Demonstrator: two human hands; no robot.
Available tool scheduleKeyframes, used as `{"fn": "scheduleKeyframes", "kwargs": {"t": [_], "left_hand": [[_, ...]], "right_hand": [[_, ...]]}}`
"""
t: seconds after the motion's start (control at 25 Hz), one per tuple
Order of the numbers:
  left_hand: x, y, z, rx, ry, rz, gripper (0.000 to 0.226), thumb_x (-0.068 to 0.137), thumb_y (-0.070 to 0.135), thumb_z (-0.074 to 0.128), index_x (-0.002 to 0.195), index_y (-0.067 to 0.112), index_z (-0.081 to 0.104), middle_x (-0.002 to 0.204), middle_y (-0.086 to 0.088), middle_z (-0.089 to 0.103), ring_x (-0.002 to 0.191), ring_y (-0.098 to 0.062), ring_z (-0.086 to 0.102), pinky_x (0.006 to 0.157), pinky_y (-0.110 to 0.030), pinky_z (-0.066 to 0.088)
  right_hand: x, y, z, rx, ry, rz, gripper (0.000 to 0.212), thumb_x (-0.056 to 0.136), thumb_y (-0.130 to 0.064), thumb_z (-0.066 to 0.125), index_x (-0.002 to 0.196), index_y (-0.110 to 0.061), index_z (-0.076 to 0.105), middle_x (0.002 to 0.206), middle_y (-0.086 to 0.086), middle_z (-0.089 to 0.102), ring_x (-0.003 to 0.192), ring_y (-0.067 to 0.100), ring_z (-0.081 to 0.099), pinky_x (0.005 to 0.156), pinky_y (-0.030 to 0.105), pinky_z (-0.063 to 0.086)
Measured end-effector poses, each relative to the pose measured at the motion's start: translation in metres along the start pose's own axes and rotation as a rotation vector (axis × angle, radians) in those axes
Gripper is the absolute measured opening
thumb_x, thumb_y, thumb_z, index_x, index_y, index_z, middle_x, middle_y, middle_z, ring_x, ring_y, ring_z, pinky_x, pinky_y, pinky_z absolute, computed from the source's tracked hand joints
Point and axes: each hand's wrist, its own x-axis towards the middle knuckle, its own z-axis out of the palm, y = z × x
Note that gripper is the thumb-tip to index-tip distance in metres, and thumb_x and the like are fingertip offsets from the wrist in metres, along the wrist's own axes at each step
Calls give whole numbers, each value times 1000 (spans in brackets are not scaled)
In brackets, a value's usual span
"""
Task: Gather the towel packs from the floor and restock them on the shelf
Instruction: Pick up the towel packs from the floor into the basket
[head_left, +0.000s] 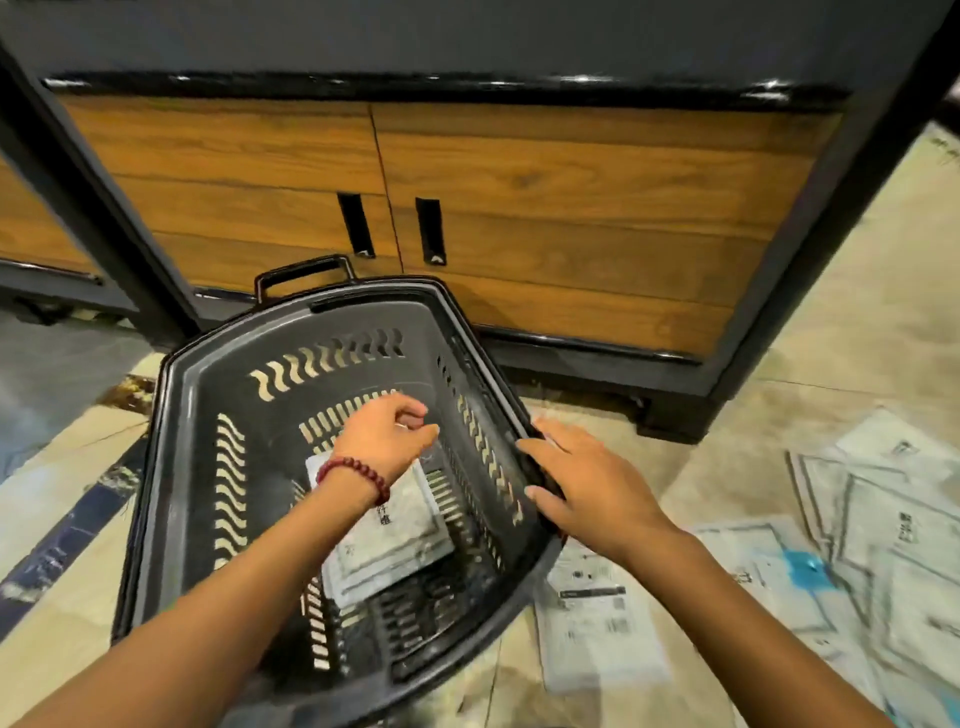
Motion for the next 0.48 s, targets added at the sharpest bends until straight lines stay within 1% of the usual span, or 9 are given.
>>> {"fn": "scheduleKeyframes", "kwargs": {"t": [0.04,0.12,0.2,0.28,0.32,0.4,0.48], "left_hand": [[-9,23,6,-34,-15,57,15,81,19,68,95,16,63,92,1,64,90,-16,62,88,-31,49],[-27,68,32,-90,-105,176,12,81,16,68,91,20,62,90,2,64,87,-15,63,87,-31,51],[-46,107,73,-96,-255,261,15,77,17,67,88,24,61,87,4,62,82,-16,62,84,-34,52],[-65,128,129,-37,-389,307,19,73,23,66,91,24,62,87,5,62,82,-18,62,80,-33,50],[-73,130,157,8,-438,328,20,74,23,67,94,22,64,88,4,63,83,-17,61,77,-28,49],[-87,120,220,116,-582,340,21,79,22,68,99,18,64,90,2,62,84,-13,59,74,-20,42],[-96,89,279,234,-723,310,24,80,23,69,102,15,63,96,-3,64,95,-20,61,77,-22,43]], "right_hand": [[-25,10,-5,52,41,87,49,96,-37,45,142,-30,32,150,-10,28,138,14,28,104,29,35],[-82,39,-6,129,94,277,46,97,-38,42,141,-29,33,145,-9,36,130,14,38,100,28,39],[-142,72,8,164,73,497,44,96,-38,42,138,-26,38,141,-5,41,126,14,44,98,27,40],[-198,102,37,206,23,706,44,95,-37,44,137,-25,41,138,-2,45,124,15,46,97,27,40],[-219,113,55,231,-3,794,44,95,-36,45,137,-25,41,138,-2,45,124,16,47,98,27,40],[-257,132,96,291,-63,958,43,94,-36,46,135,-25,42,137,-1,47,124,16,48,96,27,40],[-278,149,141,353,-105,1044,44,94,-36,47,136,-24,41,137,0,48,124,16,47,96,26,38]]}}
